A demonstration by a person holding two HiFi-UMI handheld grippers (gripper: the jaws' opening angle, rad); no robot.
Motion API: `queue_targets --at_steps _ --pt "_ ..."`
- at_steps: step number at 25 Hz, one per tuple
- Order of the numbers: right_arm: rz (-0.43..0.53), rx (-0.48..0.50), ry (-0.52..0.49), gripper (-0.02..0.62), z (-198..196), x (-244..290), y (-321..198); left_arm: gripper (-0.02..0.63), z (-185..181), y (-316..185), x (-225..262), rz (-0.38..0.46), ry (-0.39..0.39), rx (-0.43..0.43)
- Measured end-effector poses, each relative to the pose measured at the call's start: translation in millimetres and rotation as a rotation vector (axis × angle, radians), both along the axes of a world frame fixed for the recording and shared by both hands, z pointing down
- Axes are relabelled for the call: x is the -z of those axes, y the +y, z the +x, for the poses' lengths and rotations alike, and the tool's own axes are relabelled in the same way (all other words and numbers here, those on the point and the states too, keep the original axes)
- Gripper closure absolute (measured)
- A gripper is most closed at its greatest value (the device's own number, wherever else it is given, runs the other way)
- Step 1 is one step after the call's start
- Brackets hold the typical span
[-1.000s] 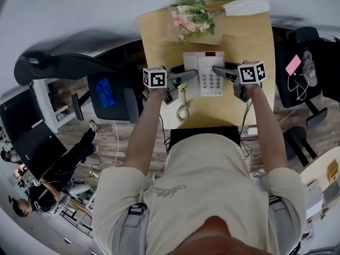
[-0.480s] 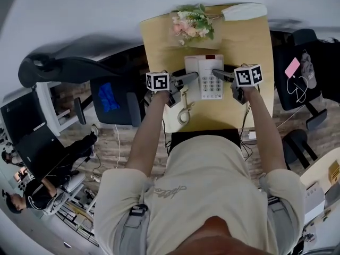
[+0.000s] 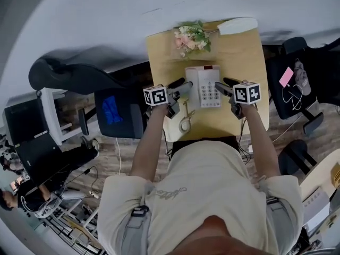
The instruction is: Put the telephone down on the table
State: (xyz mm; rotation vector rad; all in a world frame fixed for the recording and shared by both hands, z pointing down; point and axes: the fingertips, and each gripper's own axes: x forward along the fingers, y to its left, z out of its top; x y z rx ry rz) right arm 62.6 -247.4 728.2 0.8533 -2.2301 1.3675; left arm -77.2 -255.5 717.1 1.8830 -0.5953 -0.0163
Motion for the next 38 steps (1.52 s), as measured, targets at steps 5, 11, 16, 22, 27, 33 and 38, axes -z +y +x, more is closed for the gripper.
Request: queue_targets --at_steps 5,11,16,22,27,33,38 --pt "0.087 -0.004 -0.046 0.361 2 45 23 0.225 -5 18 33 0.116 -0.076 0.0" --pt "0.226 -0.009 -0.054 0.412 3 100 43 0.227 5 46 90 0.283 -0.129 -0.039" --pt "0.373 0.002 -0.029 0.477 3 145 45 0.265 11 59 136 0.408 -0.107 -0.053" --pt "0.511 -0.021 -0.035 0.568 -4 199 55 0.557 4 61 188 0.552 -0.15 0.019" --pt "0.645 -0.001 0.006 0.592 -10 240 52 0.588 12 58 231 0.7 -0.238 0.005" --pt "0.809 -0.011 0.041 0.594 -13 297 46 0.588 6 54 268 0.787 -0.372 0.035" --pt "0.93 -0.005 0.068 0.594 -20 342 38 0.588 2 50 308 0.857 -0.393 0.066"
